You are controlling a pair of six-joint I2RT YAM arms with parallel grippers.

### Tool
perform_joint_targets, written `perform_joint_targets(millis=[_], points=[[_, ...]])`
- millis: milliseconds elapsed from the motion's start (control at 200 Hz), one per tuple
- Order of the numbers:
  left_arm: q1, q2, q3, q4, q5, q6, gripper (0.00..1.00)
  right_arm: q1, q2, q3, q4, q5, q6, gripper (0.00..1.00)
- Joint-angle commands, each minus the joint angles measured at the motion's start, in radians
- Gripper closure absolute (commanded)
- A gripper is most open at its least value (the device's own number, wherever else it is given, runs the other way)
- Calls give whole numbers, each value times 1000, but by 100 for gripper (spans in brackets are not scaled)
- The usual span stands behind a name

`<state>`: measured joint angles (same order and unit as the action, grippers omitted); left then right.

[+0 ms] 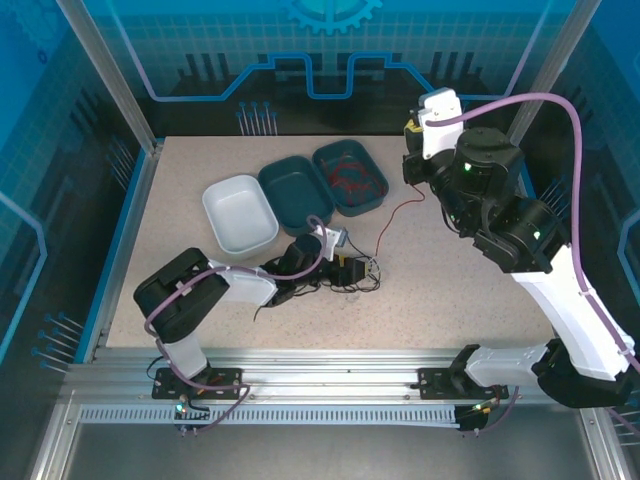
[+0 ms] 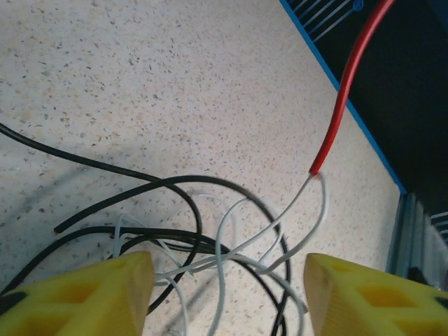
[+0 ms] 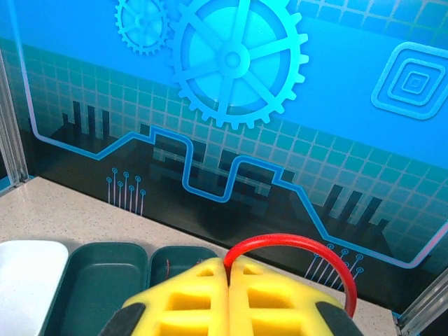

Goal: Untangle the cables

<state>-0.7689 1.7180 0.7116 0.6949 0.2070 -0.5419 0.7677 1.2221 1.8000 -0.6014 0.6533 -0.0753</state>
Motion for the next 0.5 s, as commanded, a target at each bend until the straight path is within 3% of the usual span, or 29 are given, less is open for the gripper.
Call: perform_joint_targets(millis=[0, 165, 335, 495], points=[[-7, -82, -1, -21, 1, 15, 25, -20, -19, -43, 93, -18, 5, 100], [-6, -199, -8, -90, -31, 49, 18, -44, -29, -149, 171, -51, 26, 100], [-6, -262, -7, -182, -73, 123, 23, -90, -20, -197, 193, -97, 70, 100], [-8, -221, 11, -234, -106, 157, 28, -129, -15, -293, 267, -131, 77, 100]])
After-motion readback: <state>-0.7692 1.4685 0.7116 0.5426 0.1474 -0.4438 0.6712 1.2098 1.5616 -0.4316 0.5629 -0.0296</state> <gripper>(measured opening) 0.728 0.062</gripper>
